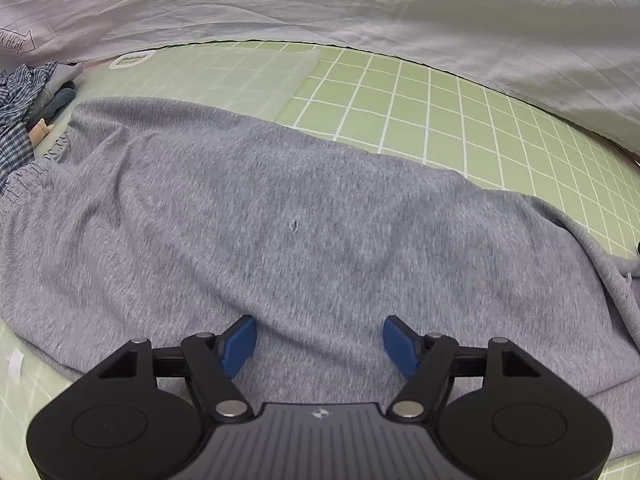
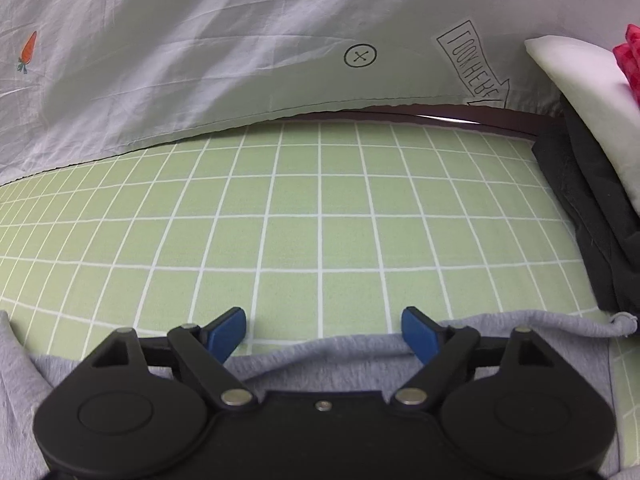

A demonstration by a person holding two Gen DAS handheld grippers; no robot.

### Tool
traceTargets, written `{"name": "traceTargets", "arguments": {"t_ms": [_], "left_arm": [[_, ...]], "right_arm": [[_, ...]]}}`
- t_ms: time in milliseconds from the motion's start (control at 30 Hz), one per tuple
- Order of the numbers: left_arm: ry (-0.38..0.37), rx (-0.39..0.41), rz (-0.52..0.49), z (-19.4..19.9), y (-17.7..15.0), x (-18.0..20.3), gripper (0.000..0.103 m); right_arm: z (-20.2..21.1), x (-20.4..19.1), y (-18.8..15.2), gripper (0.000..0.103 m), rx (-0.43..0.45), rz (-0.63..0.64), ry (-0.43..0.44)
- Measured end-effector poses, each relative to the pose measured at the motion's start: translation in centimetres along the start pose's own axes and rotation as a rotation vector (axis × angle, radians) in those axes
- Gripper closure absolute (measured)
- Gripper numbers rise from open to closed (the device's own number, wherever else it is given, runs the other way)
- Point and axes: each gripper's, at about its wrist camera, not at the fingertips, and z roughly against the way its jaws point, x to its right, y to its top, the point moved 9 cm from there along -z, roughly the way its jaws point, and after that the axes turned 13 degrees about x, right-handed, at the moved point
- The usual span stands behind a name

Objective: Fold clothes

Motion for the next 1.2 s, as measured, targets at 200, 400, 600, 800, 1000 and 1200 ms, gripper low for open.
{"name": "traceTargets", "arguments": {"t_ms": [200, 400, 600, 800, 1000, 1200], "left_arm": [[0.022, -0.007, 0.043, -0.3, 0.8, -1.0, 0.032], [0.001, -0.002, 0.035, 1.0, 1.3, -2.1, 0.032], [-0.017, 0.013, -0.006, 2.2, 2.2, -4.2, 0.031], [-0.039, 0.012, -0.063, 2.3, 2.6, -6.8, 0.031], [-0.041, 0.003, -0.012, 0.3, 4.0, -10.1, 0.029], [-0.074, -0.009, 0.045, -2.5, 6.0, -10.4, 0.029]], "right_arm": [[4.2, -0.9, -1.9, 0.015, -0.004, -0.024, -0.022], [5.1, -5.4, -4.1, 0.013, -0.056, 0.042, 0.071], [2.1, -10.0, -2.1, 0.006, -0.035, 0.094, 0.146], [-1.5, -11.9, 0.3, 0.005, -0.011, 0.064, 0.085], [2.2, -11.8, -0.1, 0.007, 0.010, -0.019, 0.004], [5.9, -13.4, -1.9, 0.010, 0.012, -0.119, -0.018]]}}
